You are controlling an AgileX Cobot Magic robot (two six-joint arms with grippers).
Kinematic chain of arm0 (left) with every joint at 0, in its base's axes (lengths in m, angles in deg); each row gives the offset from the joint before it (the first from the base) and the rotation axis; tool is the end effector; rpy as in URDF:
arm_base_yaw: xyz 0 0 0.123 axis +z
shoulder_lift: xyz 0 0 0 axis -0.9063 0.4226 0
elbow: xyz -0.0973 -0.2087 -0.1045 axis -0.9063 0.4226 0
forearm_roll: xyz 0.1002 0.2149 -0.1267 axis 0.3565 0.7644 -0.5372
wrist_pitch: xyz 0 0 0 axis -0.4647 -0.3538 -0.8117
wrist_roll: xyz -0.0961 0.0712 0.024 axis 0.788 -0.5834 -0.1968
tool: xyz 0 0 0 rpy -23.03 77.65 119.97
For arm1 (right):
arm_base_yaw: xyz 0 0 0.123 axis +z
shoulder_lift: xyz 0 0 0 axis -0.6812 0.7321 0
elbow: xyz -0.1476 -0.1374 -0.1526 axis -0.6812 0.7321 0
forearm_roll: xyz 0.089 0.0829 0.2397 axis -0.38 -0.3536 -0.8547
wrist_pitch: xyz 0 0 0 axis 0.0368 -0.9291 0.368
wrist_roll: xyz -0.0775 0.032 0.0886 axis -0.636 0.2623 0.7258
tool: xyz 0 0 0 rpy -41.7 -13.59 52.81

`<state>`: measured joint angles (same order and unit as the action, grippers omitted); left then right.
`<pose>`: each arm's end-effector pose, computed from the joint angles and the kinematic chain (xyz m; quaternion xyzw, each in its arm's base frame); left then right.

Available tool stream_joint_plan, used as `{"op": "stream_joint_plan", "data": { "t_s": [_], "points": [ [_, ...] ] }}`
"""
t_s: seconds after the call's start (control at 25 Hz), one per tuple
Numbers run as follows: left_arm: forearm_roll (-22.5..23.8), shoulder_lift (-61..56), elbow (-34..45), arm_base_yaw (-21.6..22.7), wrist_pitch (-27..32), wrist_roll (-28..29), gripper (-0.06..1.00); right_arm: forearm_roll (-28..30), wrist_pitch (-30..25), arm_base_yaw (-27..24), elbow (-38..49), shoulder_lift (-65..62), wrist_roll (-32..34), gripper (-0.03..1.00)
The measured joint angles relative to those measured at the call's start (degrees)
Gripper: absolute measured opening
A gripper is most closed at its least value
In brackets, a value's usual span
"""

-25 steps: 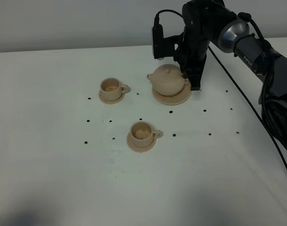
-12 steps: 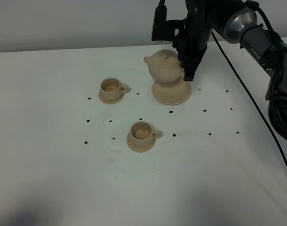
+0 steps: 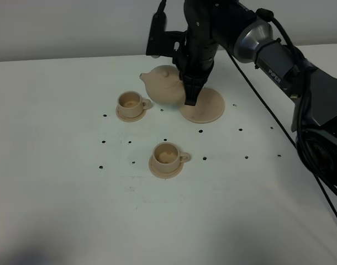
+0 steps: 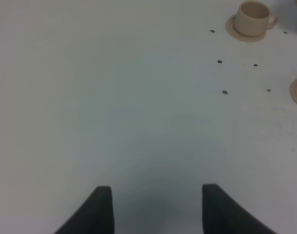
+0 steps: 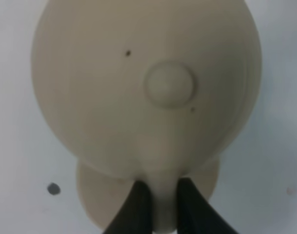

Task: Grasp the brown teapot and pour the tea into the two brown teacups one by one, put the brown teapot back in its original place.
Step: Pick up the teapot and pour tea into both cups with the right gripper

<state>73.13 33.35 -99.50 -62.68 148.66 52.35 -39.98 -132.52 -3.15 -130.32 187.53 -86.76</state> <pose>0.0693 0.0007 0.2699 -0.0271 0.8585 -0.0053 0.5121 0.4144 0.3316 0.1619 -0.6928 0.6967 -0.0590 0.1767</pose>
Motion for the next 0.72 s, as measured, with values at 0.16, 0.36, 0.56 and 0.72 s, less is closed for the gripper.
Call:
{"op": "stream_joint_plan", "data": {
  "t_s": [0.16, 0.36, 0.56, 0.72],
  "points": [
    [0.0, 0.0, 0.0, 0.0, 0.0, 0.0, 0.40, 4.3, 0.1, 2.0, 0.0, 0.0, 1.4, 0.11],
    [0.0, 0.0, 0.0, 0.0, 0.0, 0.0, 0.40, 8.4, 4.1, 3.3, 0.0, 0.0, 2.2, 0.11],
    [0.0, 0.0, 0.0, 0.0, 0.0, 0.0, 0.40, 12.7, 7.0, 4.1, 0.0, 1.8, 2.2, 0.11],
    [0.0, 0.0, 0.0, 0.0, 0.0, 0.0, 0.40, 15.6, 8.3, 4.1, 0.0, 3.6, 2.2, 0.11]
  ]
}}
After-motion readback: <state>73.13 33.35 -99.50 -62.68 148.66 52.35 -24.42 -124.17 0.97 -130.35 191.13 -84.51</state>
